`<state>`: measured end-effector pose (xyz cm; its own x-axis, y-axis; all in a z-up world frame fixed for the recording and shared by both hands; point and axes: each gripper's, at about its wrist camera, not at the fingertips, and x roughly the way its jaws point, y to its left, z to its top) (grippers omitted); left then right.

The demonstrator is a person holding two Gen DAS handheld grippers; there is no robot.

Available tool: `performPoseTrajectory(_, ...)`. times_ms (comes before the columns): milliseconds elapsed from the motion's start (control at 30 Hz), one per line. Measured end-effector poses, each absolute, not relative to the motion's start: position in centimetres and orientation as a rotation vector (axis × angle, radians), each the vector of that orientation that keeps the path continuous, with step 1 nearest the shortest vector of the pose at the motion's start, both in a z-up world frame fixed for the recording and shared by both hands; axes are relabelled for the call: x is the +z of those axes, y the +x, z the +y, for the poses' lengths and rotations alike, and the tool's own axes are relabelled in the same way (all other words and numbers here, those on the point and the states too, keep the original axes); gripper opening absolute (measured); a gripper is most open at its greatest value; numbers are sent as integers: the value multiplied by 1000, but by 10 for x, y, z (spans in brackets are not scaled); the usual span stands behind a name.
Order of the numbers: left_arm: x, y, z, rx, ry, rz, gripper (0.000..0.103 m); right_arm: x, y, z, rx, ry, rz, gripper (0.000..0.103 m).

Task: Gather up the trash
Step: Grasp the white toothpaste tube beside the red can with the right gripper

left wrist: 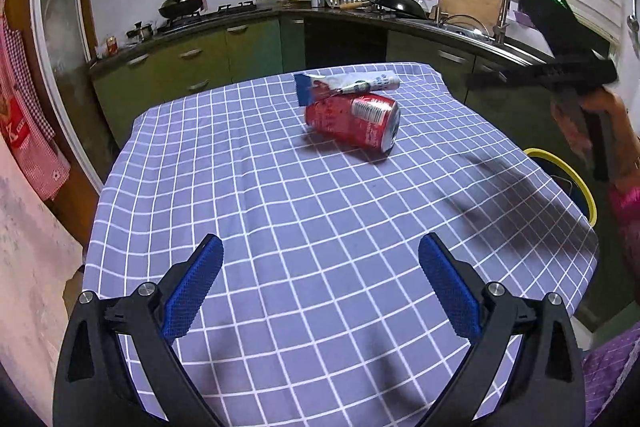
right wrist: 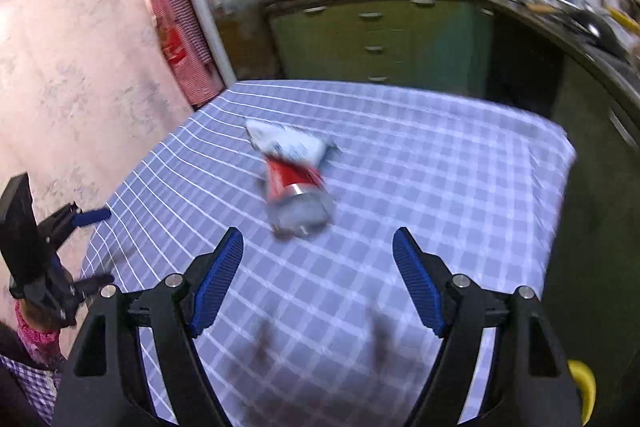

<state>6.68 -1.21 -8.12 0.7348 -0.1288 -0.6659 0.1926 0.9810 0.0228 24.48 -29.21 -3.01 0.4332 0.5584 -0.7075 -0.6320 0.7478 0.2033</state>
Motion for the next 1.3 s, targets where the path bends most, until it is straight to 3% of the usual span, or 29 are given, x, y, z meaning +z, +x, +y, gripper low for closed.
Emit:
performPoseTrajectory(500,-89,67,2,-157,35,749,97,-39,348,-213,958,-220,944,73)
performPoseTrajectory(867,-91,69,-6,-181,37,760,97,-55,338,-207,983,-255,968,69)
performPoseTrajectory(1167,-91,68,-11,-188,45,763,97,-61,328,-206,948,-331,959,42)
performPoseTrajectory(1267,-90,68,-11,-189,45,763,97,-59,325,-209,952,-316,937,27)
performPoseTrajectory(1300,-90,68,-11,-190,46,764,97,-59,324,-209,953,-312,933,17)
